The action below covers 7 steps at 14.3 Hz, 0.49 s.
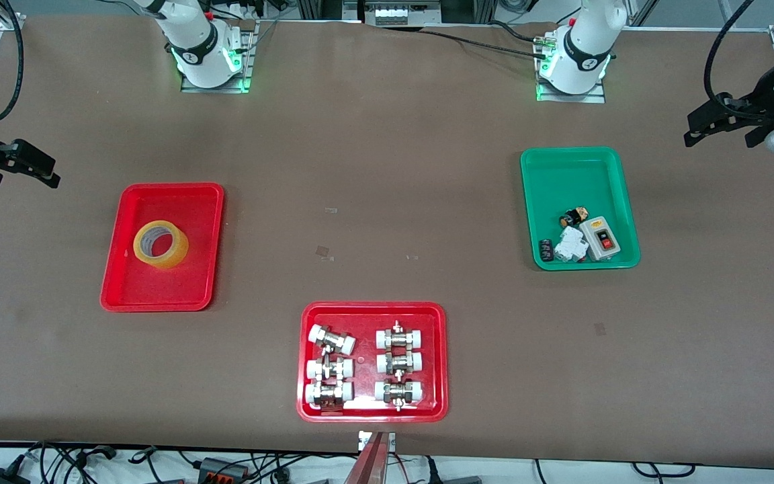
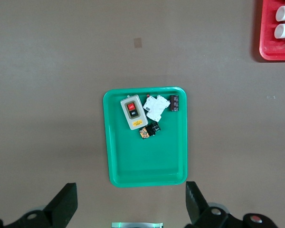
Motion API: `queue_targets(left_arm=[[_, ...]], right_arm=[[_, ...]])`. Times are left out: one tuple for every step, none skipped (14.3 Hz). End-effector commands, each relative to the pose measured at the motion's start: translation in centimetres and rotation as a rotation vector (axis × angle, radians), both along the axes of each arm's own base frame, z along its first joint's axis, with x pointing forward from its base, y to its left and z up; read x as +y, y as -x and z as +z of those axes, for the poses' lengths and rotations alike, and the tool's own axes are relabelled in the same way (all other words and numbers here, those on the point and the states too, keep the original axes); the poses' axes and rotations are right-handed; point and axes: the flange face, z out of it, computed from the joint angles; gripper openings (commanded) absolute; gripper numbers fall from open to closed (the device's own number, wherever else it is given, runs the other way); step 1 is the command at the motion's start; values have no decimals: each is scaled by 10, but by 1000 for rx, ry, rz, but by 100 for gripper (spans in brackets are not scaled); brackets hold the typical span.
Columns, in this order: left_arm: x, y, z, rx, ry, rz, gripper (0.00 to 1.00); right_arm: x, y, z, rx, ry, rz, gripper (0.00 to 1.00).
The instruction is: Left arm passes tape to right arm into tray
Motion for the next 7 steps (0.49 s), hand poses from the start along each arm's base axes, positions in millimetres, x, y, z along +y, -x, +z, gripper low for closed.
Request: queue_targets(left_arm=[[15, -1, 3, 1, -19, -21, 100], [16, -1, 2, 4, -19, -29, 100], [17, -1, 2, 3, -18, -41, 100], [17, -1, 2, 4, -18, -41, 100], [17, -1, 2, 4, -18, -41, 100], [17, -1, 2, 4, -18, -41, 100], [17, -1, 2, 6, -18, -41, 100]], right_arm=[[1, 11, 8, 5, 2, 15, 100], [0, 14, 8, 17, 2, 13, 100], [2, 16, 12, 16, 3, 18, 100], [4, 17, 13, 13, 3, 21, 100], [4, 17, 12, 14, 1, 21, 100], [4, 17, 12, 13, 3, 21, 100], [4, 16, 11, 11, 3, 21, 100]])
